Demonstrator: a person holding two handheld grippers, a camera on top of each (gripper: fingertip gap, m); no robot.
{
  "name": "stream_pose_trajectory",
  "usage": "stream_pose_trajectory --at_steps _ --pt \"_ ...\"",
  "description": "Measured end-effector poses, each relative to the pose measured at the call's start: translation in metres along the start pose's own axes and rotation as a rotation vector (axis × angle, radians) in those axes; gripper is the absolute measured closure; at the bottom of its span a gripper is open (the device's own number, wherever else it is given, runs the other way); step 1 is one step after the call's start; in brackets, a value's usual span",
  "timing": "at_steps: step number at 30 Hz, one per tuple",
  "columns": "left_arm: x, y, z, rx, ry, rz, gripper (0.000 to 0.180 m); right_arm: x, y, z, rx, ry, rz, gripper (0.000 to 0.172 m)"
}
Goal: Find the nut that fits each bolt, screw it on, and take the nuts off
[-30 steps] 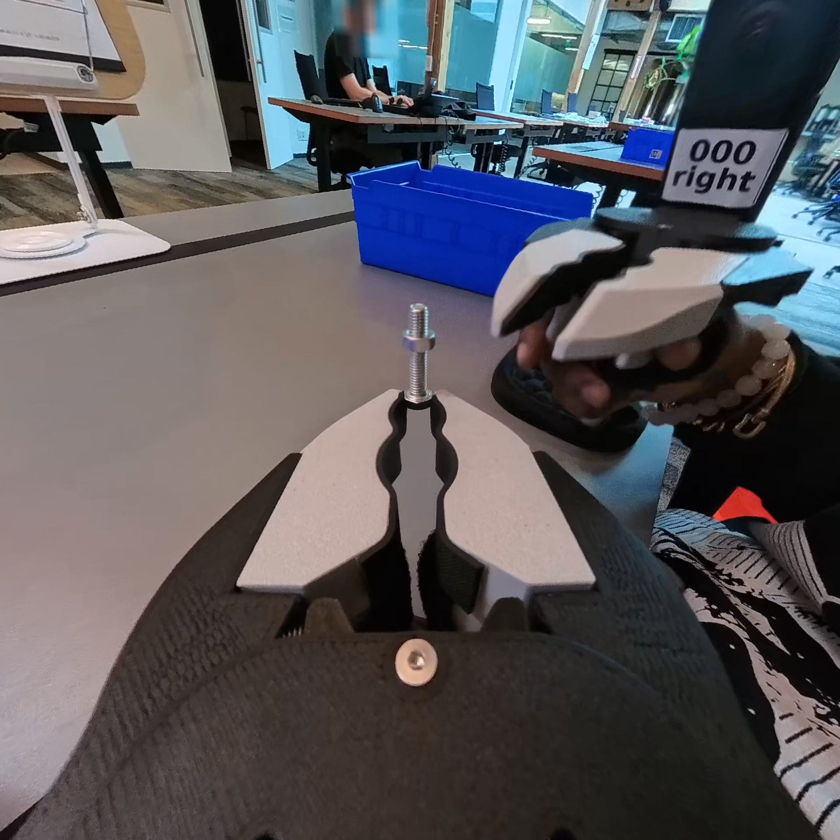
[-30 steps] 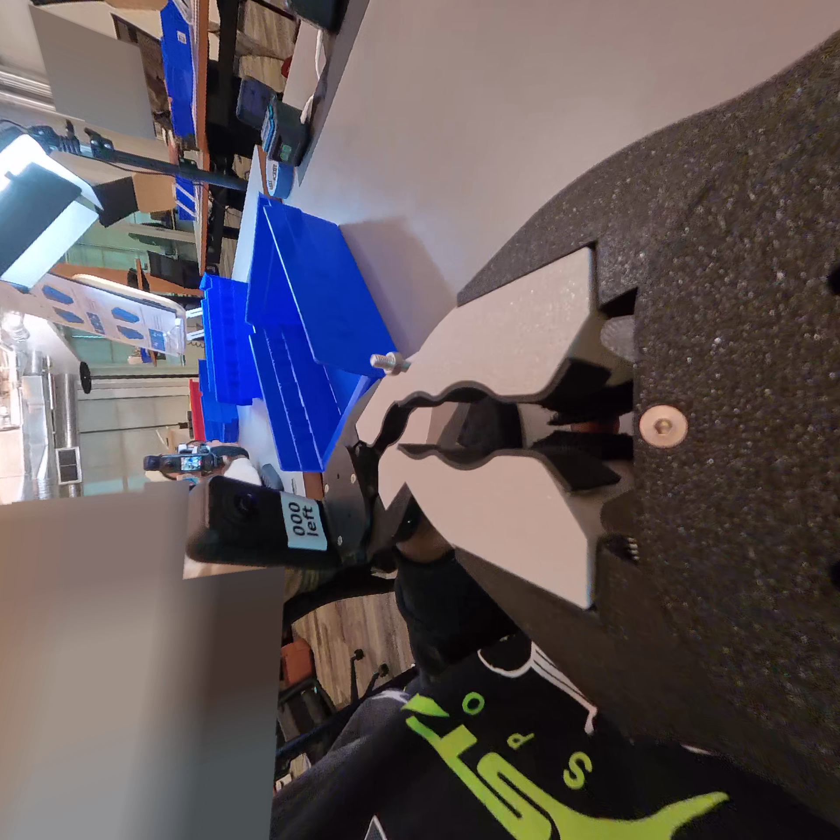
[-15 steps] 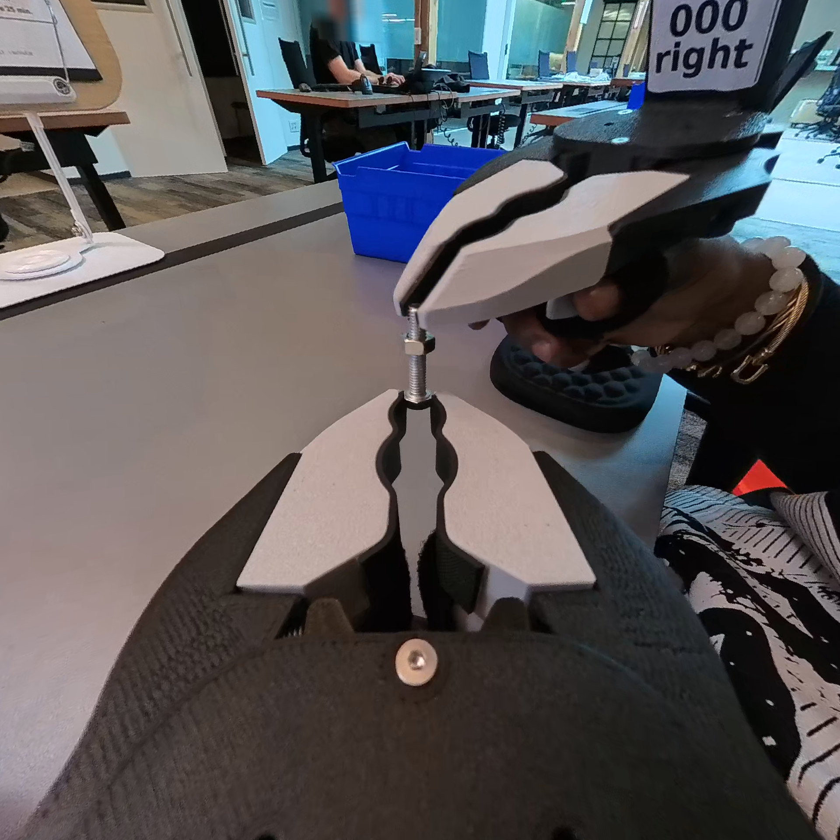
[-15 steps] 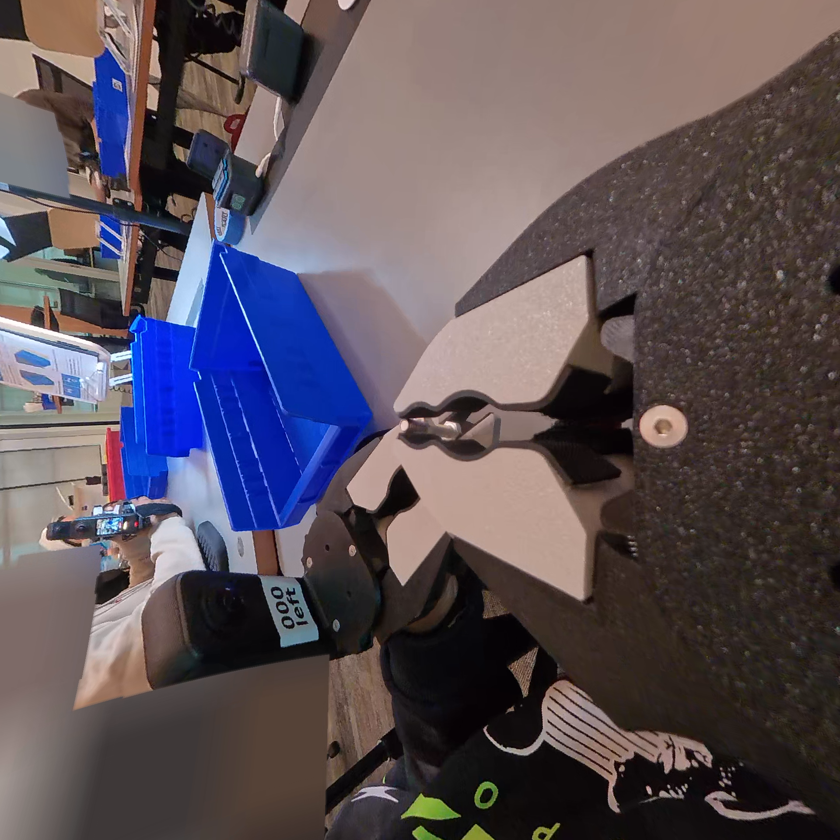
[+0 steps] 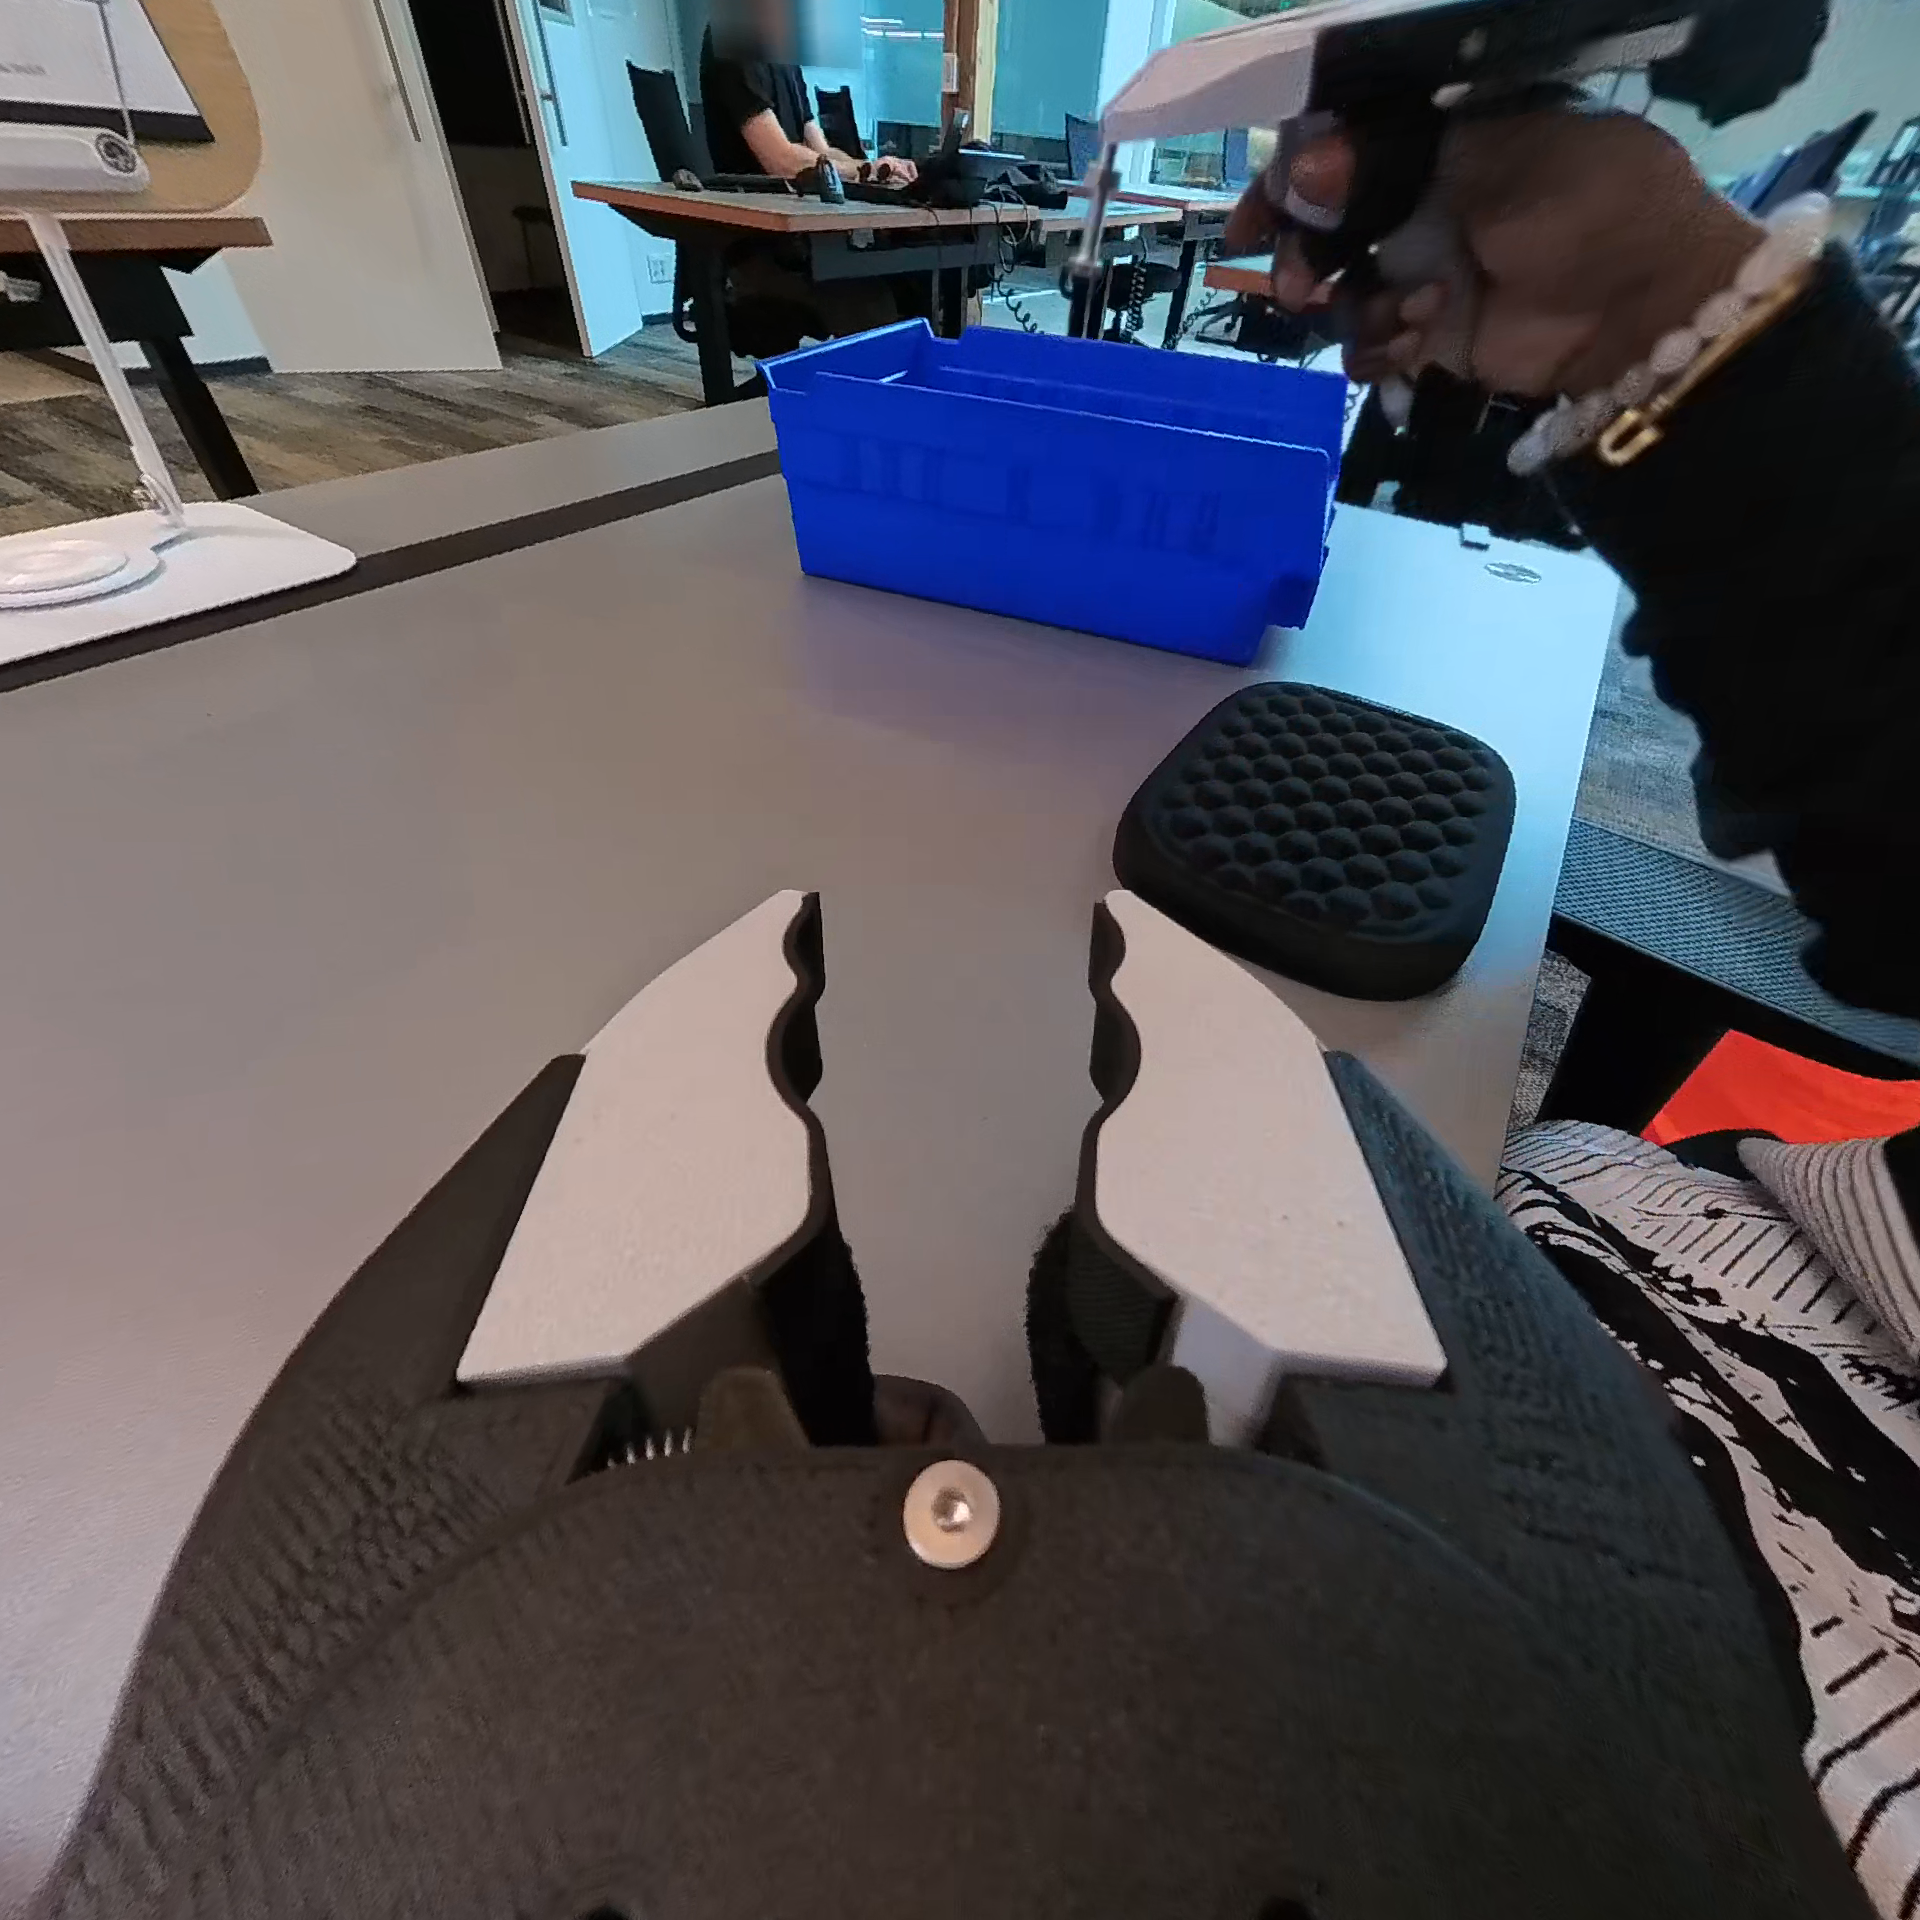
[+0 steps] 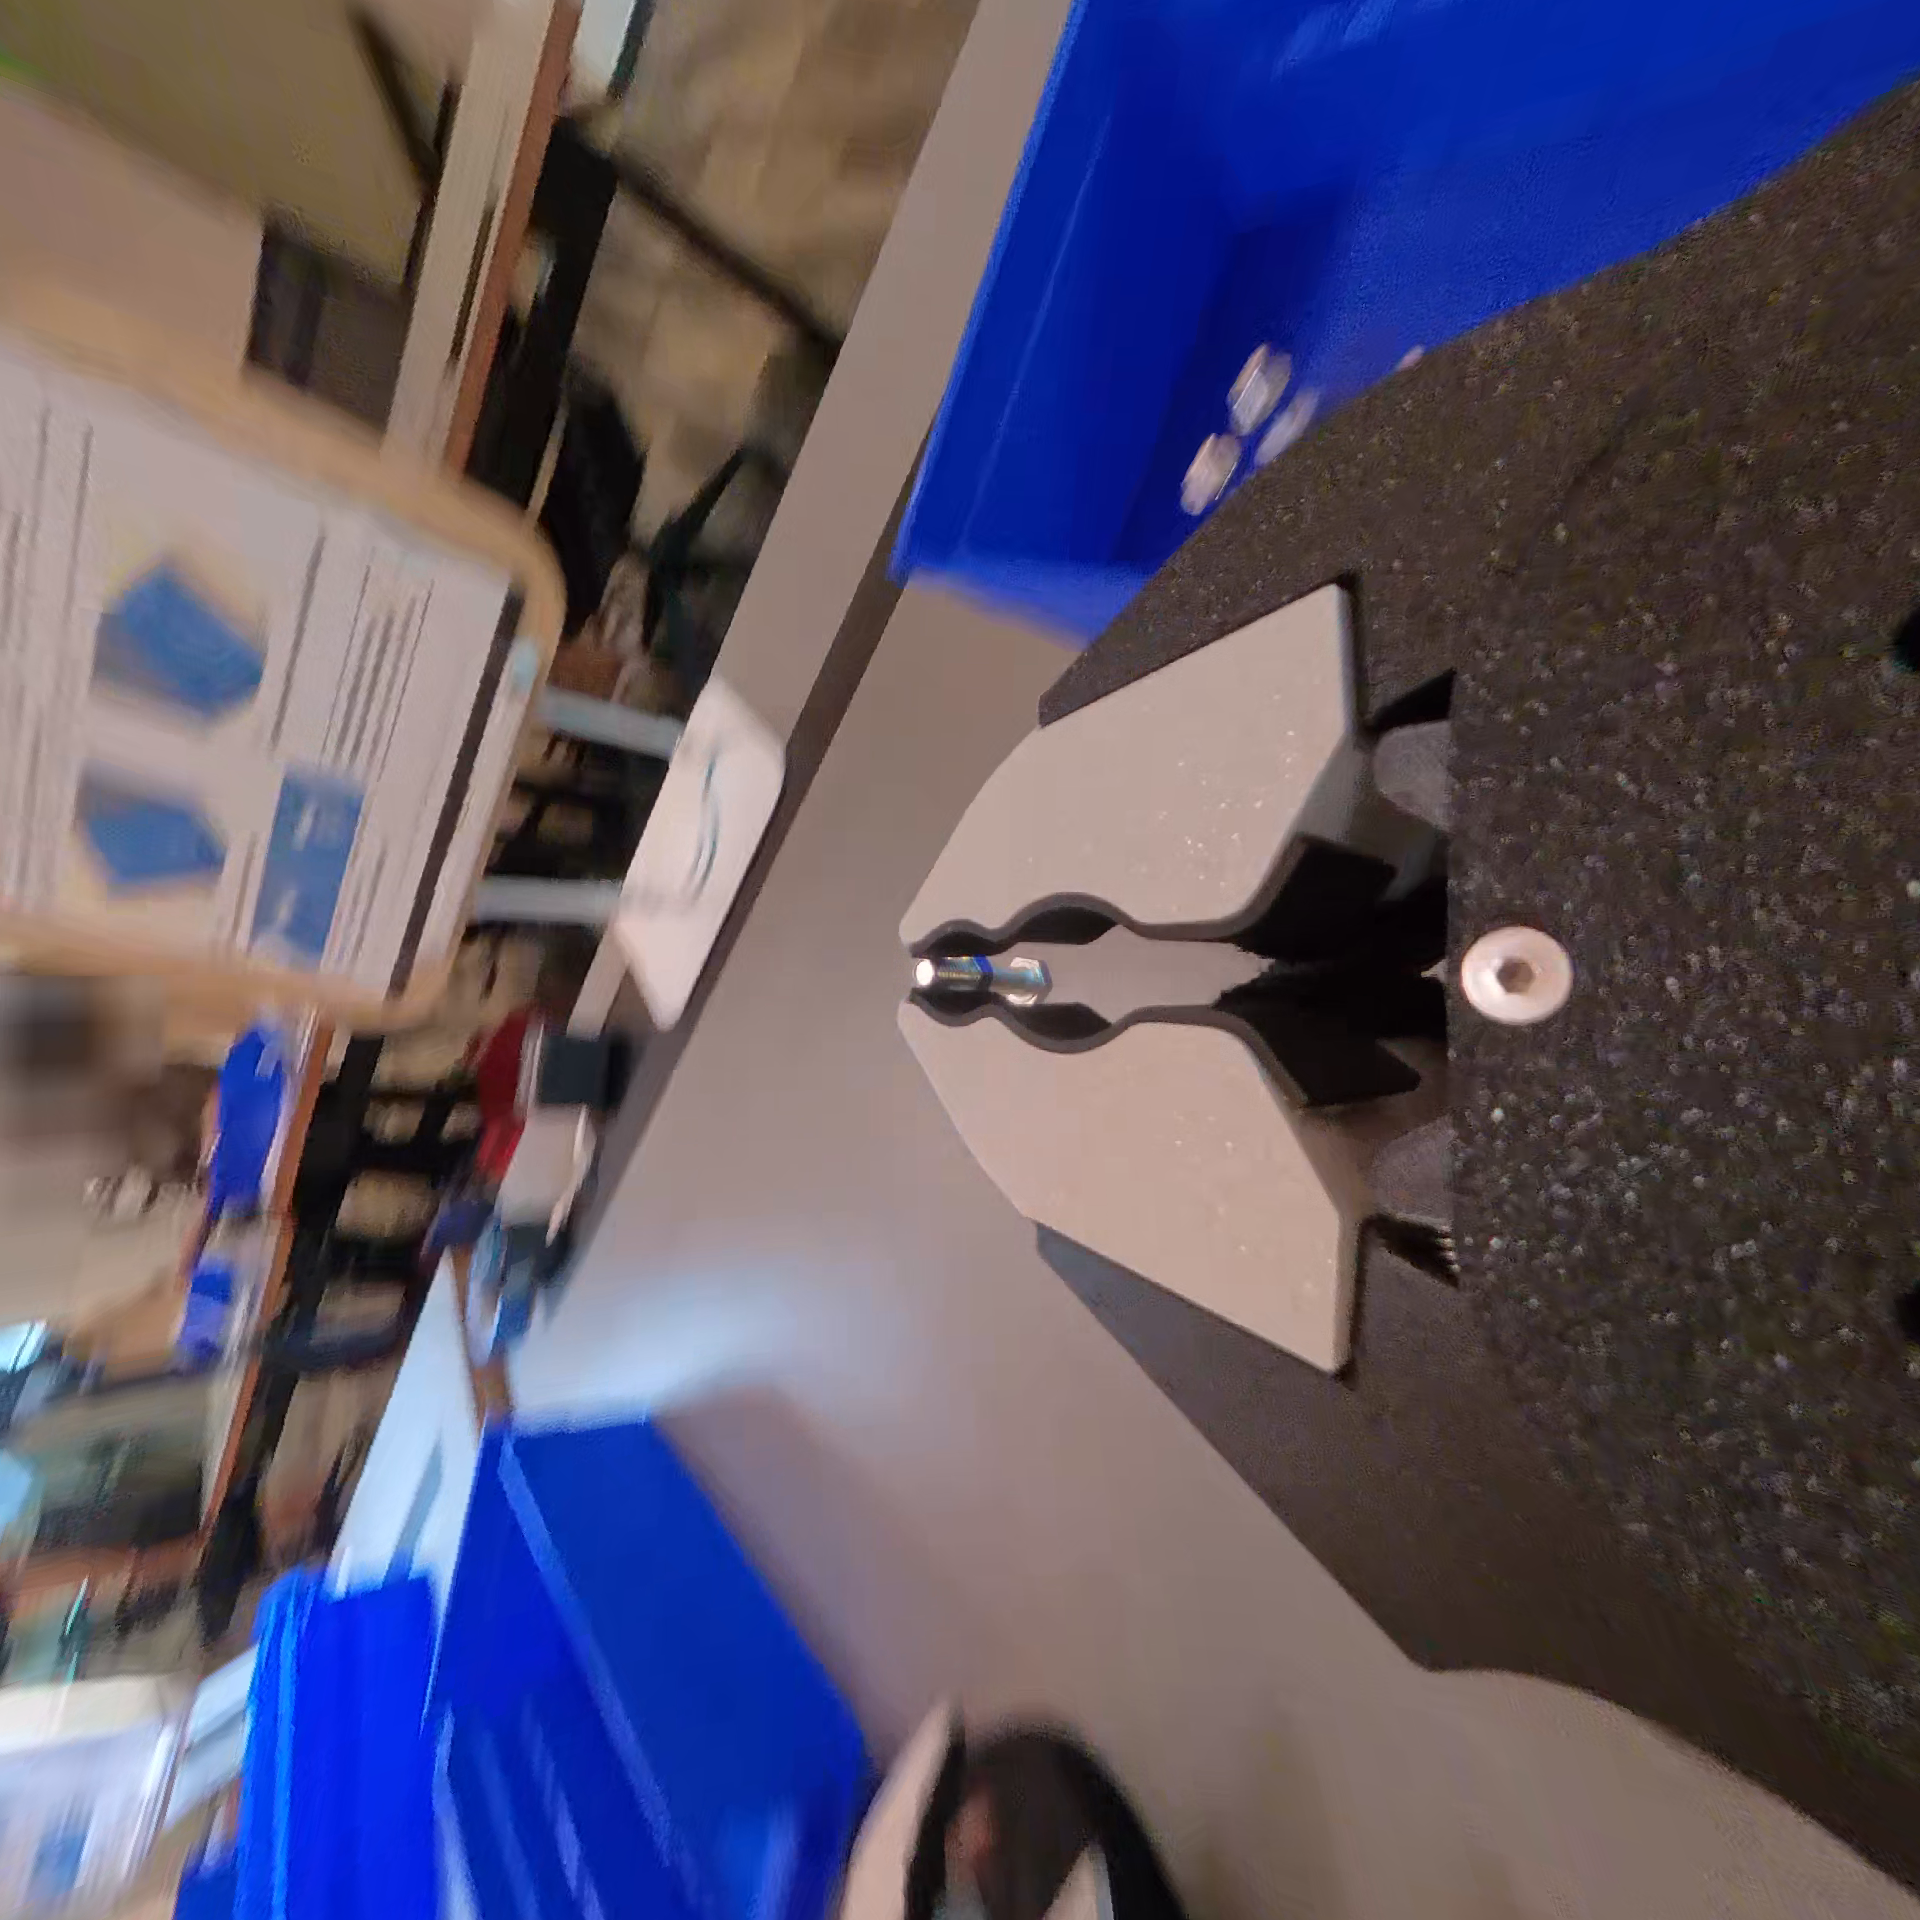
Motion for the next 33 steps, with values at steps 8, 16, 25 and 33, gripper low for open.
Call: stream_pose_trajectory --at_steps 8,16,25,33 --pt "-0.002 0.000 -0.002 -0.013 0.007 0.012 0.131 0.164 -0.085 0.002 -0.261 -0.334 -0.174 0.166" --pt "-0.005 0.001 -0.001 -0.008 0.018 0.034 0.131 0.204 -0.145 -0.011 -0.443 -0.448 -0.255 0.165" --pt "-0.009 0.011 0.008 0.042 0.104 -0.026 0.131 0.194 -0.140 -0.008 -0.471 -0.434 -0.249 0.140" --pt "-0.070 0.046 0.096 0.238 0.722 -0.075 0.120 0.121 -0.072 0.059 -0.022 -0.346 -0.286 0.104"
Point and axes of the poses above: each gripper's, where its closed fingertips meet, z back along the fingers, y out of its top, x = y × z across the jaws, the point moved 5 cm from there along z, back along the fingers, and after that the axes turned 3 degrees about x, right-handed, at the moved point
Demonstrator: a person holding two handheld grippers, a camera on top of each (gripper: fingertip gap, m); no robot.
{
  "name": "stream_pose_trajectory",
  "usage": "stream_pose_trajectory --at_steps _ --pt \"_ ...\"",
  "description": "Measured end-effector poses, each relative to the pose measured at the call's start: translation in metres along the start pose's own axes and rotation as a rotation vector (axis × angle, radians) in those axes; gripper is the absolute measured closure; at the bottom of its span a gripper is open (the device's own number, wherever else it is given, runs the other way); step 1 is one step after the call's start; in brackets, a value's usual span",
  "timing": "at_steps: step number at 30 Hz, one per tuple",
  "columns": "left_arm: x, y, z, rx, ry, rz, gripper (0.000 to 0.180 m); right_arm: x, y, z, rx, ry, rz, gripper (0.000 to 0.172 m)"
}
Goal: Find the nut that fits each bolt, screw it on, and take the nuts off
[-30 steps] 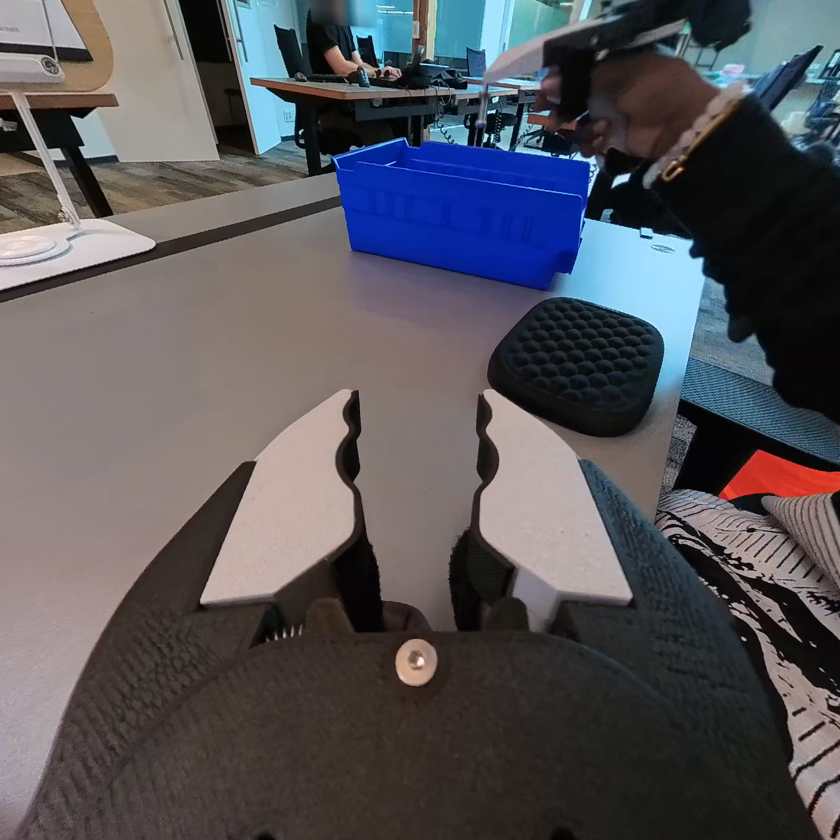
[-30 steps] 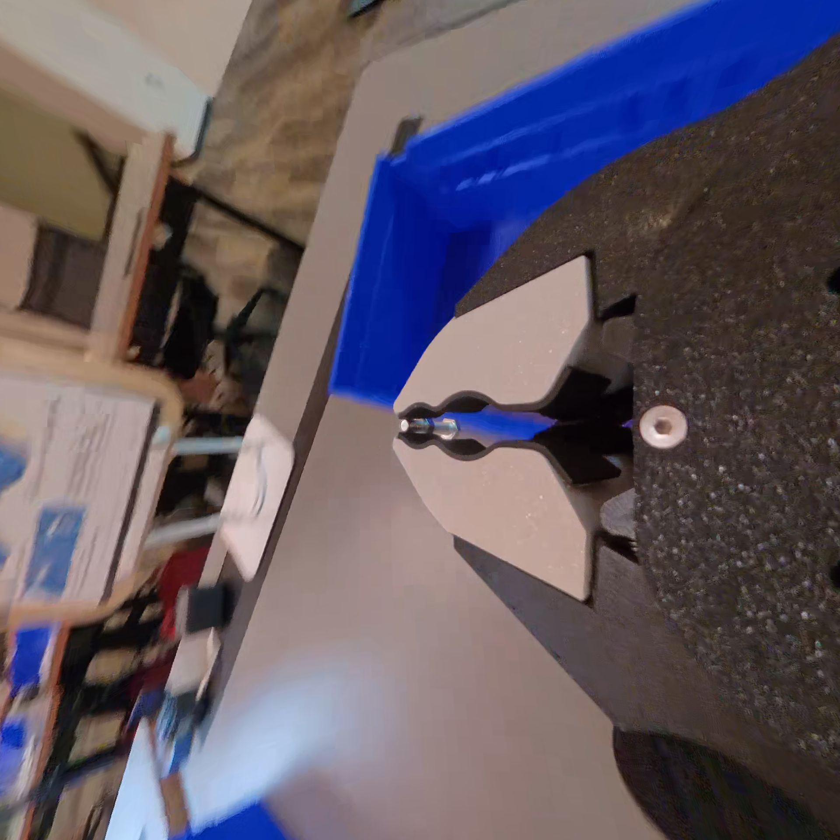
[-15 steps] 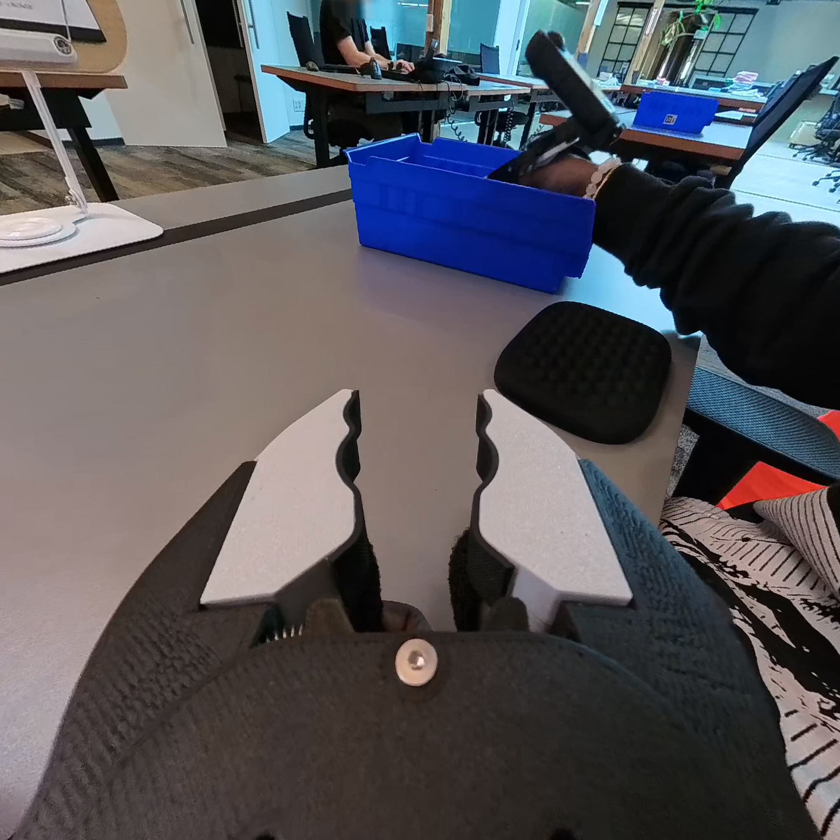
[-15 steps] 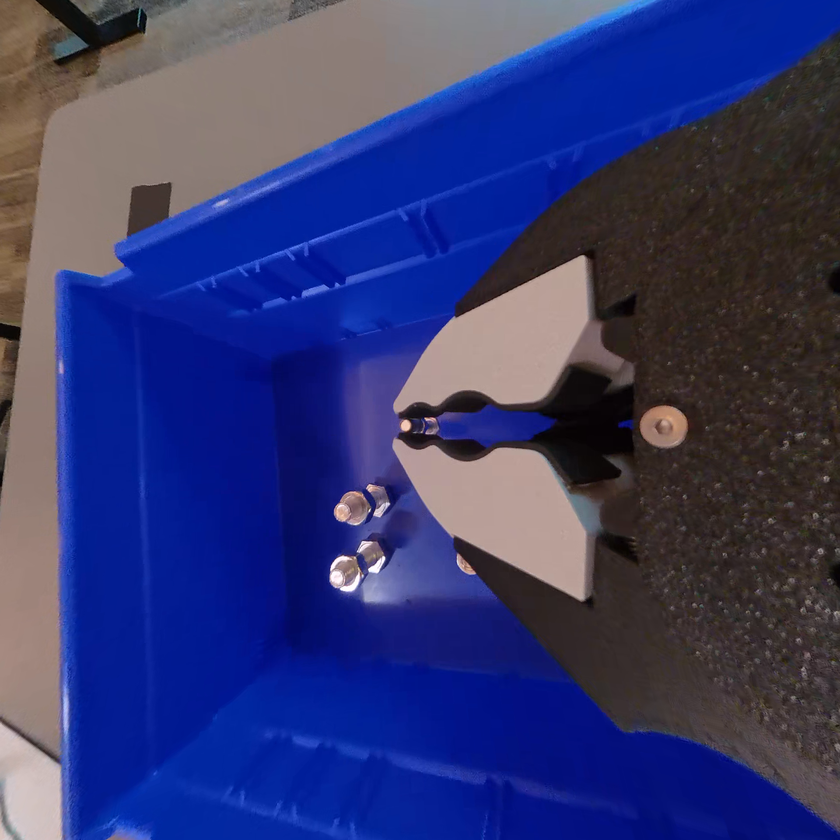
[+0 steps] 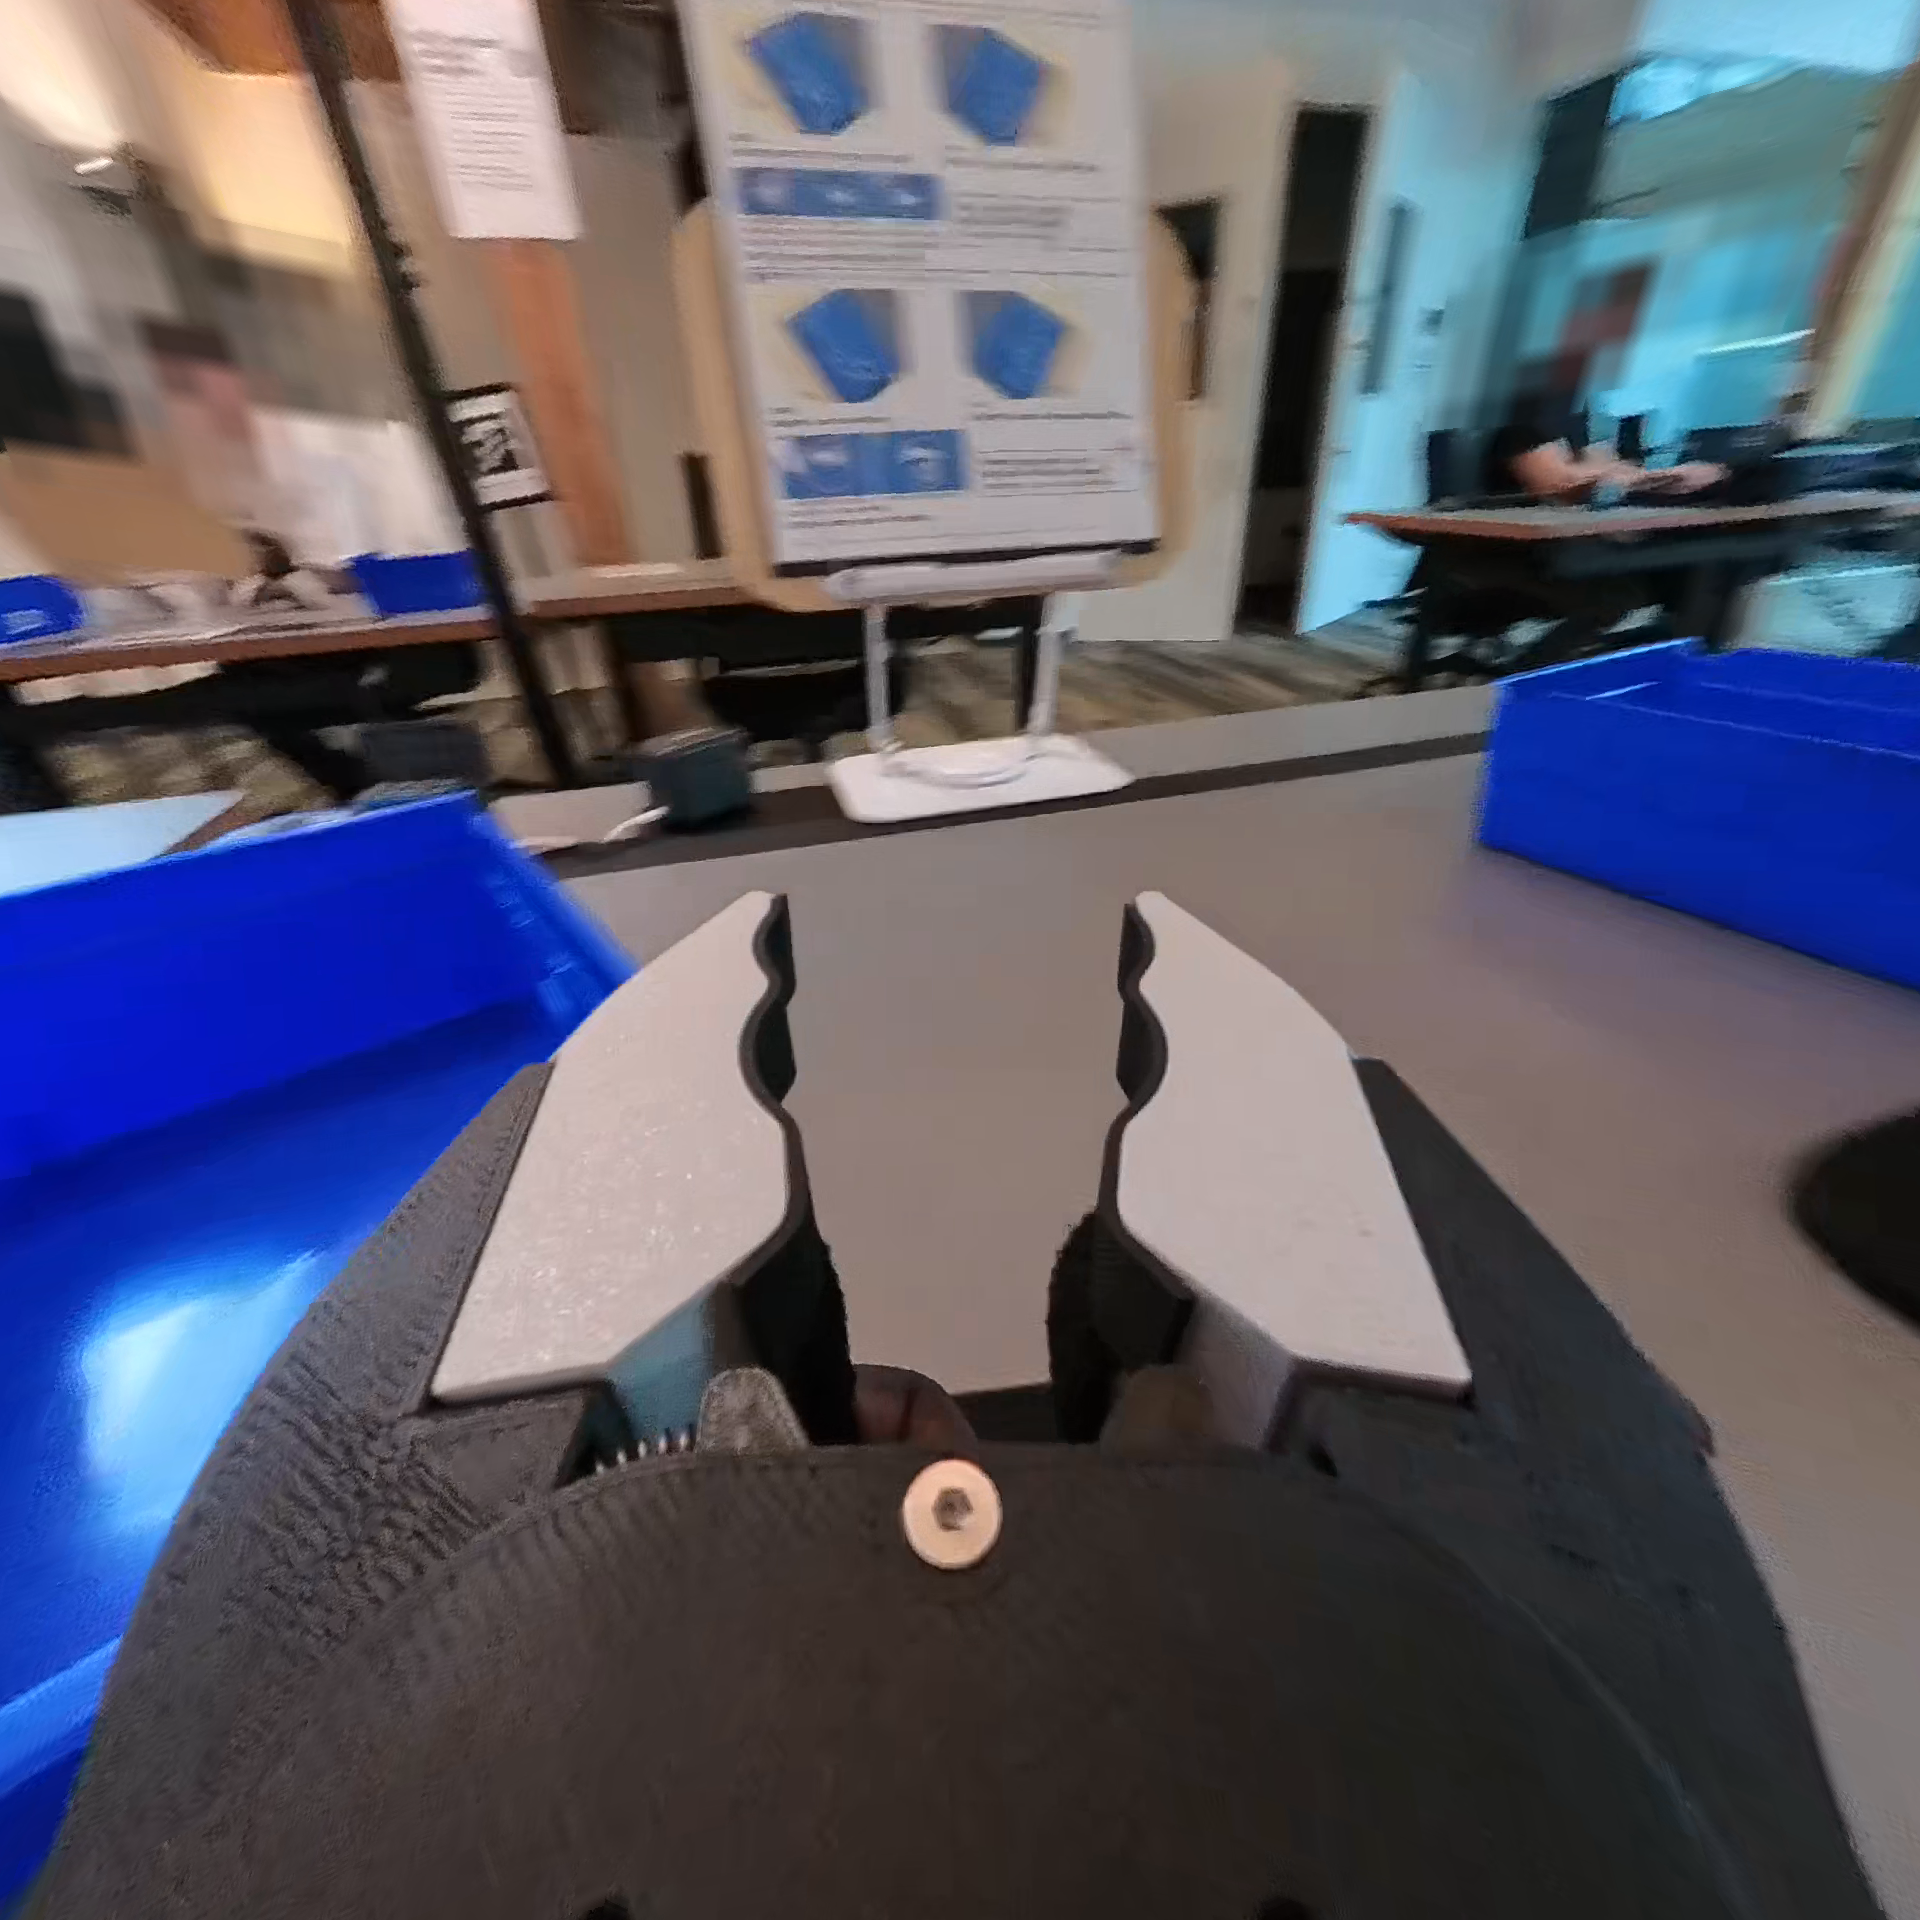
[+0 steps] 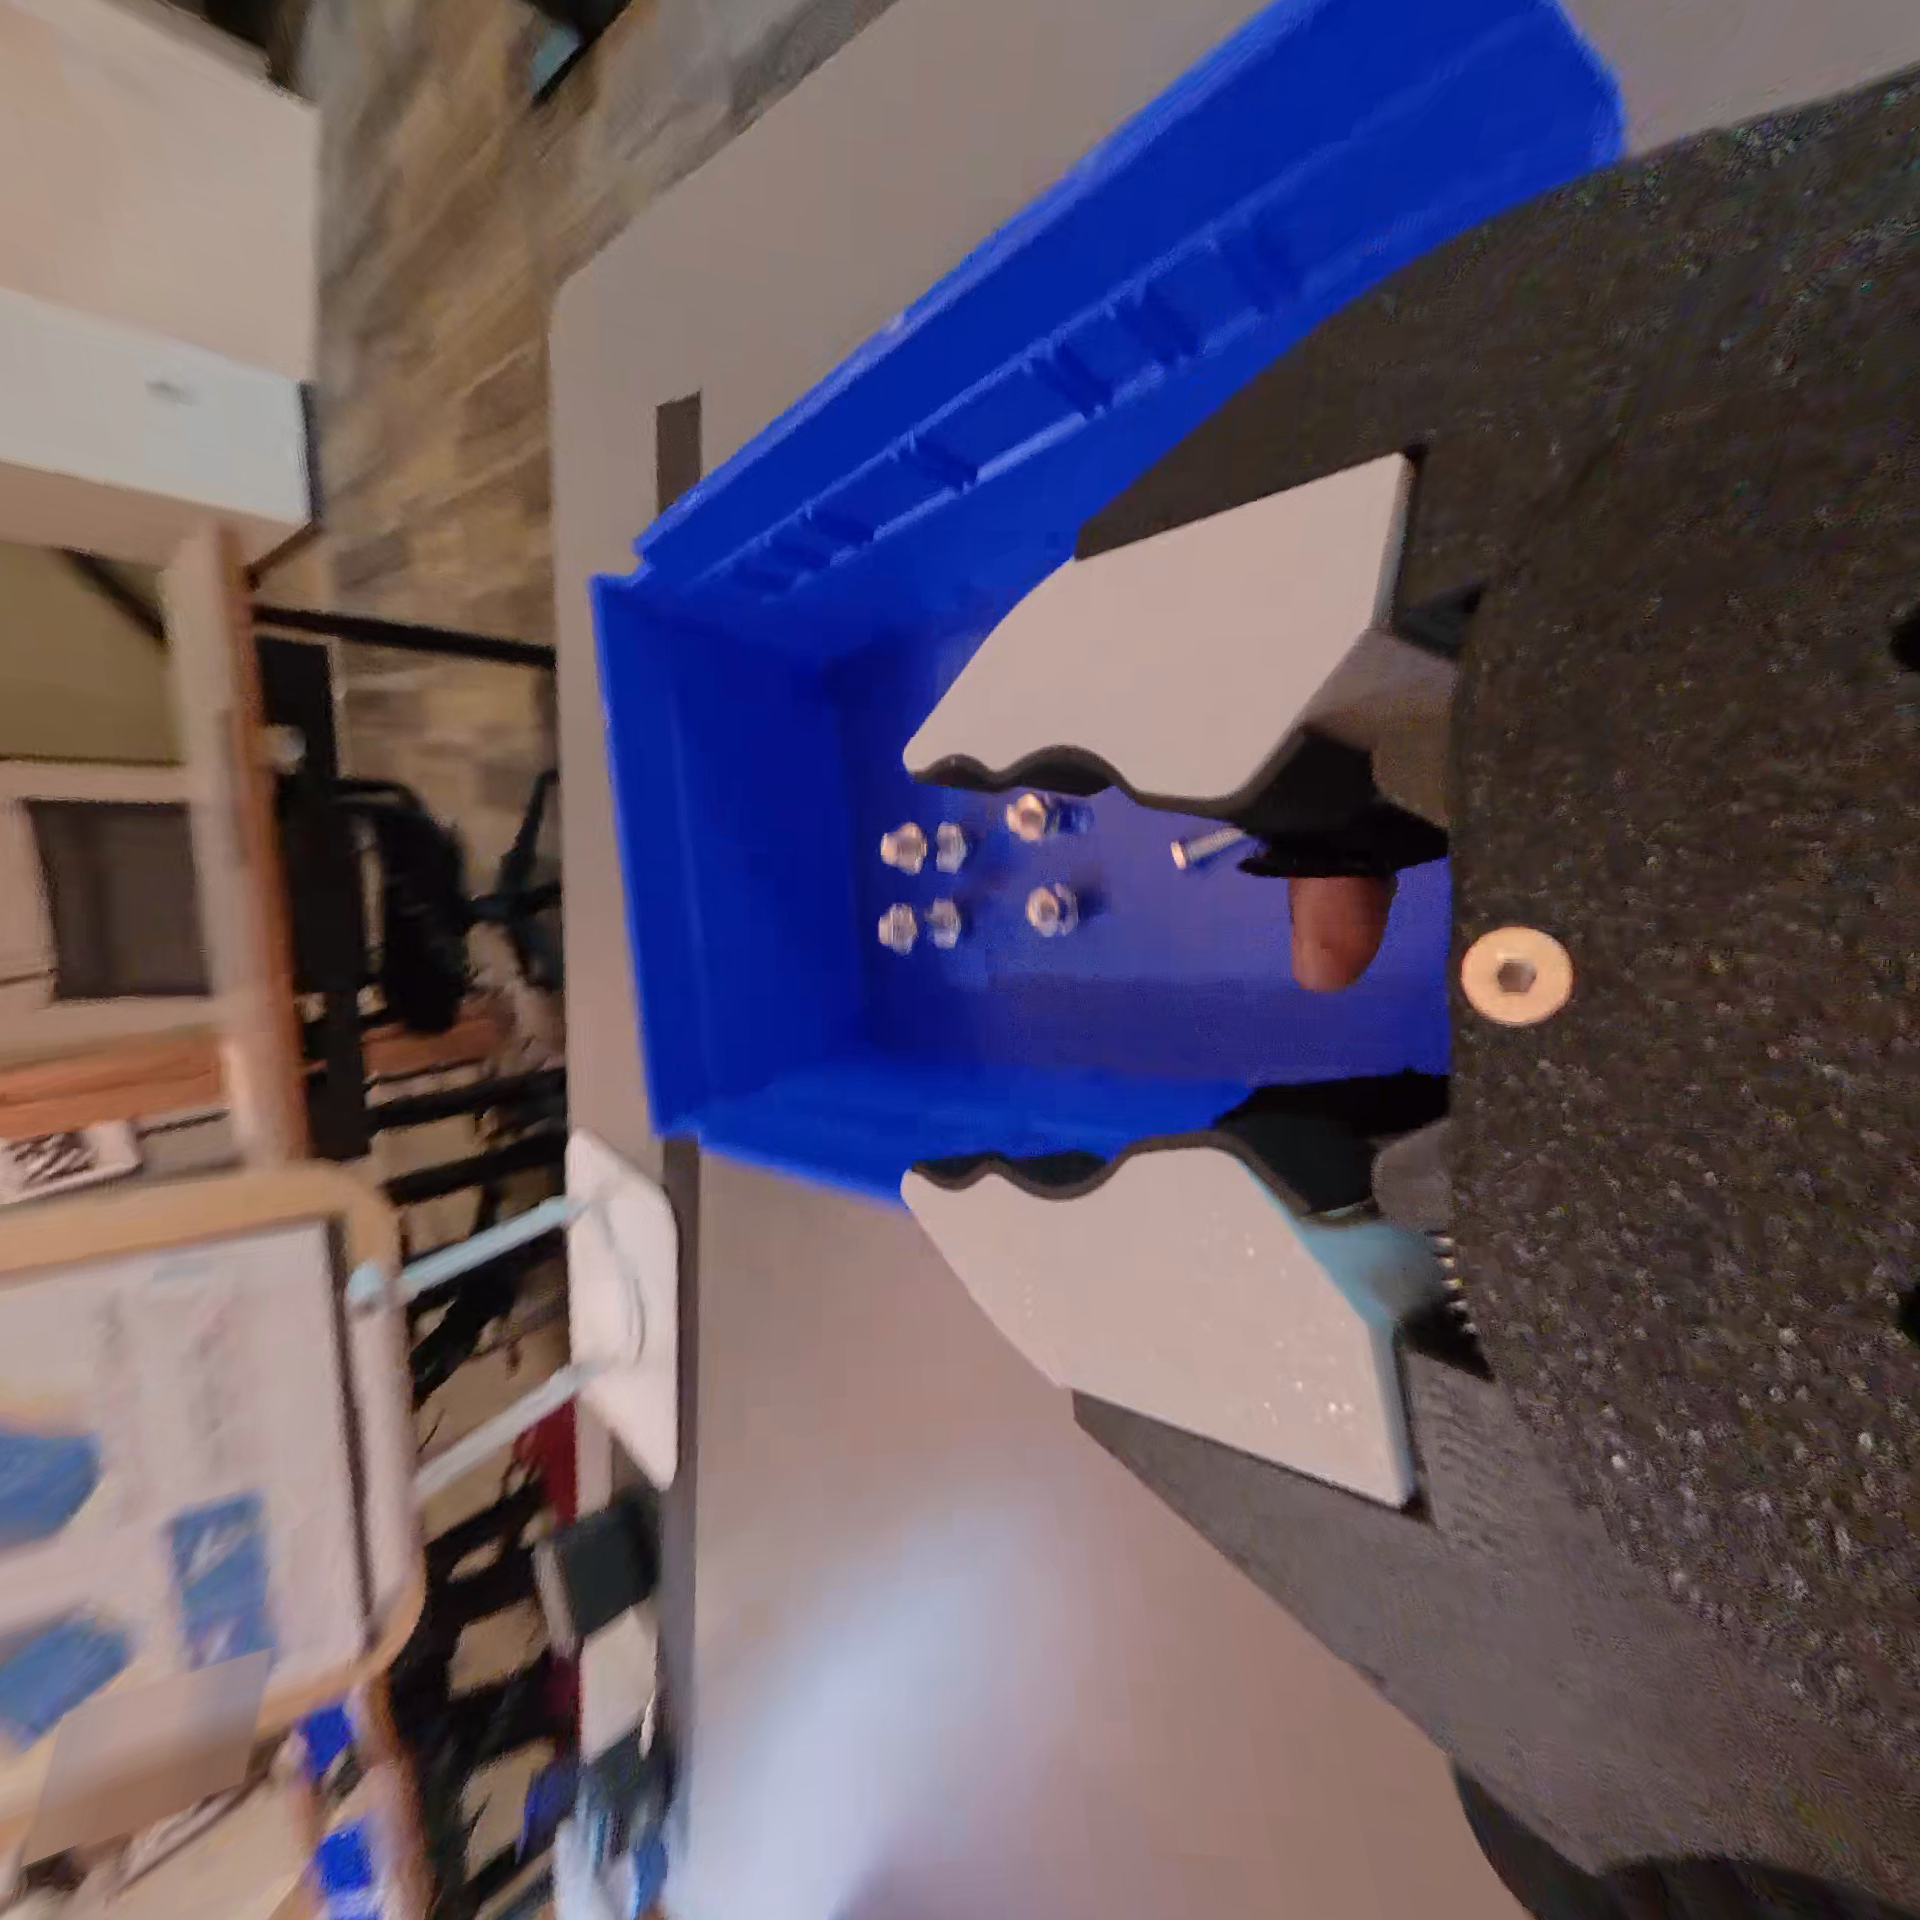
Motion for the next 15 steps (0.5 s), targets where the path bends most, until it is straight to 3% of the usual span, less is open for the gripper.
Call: stream_pose_trajectory --at_steps 5,10,15 --pt "-0.037 -0.031 0.001 -0.183 0.141 0.000 0.116 -0.038 -0.034 0.041 -0.056 0.089 0.078 0.097" --pt "-0.046 -0.053 -0.012 -0.280 0.144 -0.014 0.121 -0.046 -0.068 0.043 -0.186 0.027 0.218 0.101" --pt "-0.052 -0.060 -0.030 -0.332 0.137 -0.037 0.159 -0.050 -0.086 0.021 -0.284 -0.053 0.333 0.148"
Point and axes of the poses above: each gripper's, where its closed fingertips meet, z back along the fingers, y out of its top, x = y × z across the jaws, the point moved 5 cm from there along z, back along the fingers, and after that the axes turned 3 degrees about x, right-handed, at the moved point
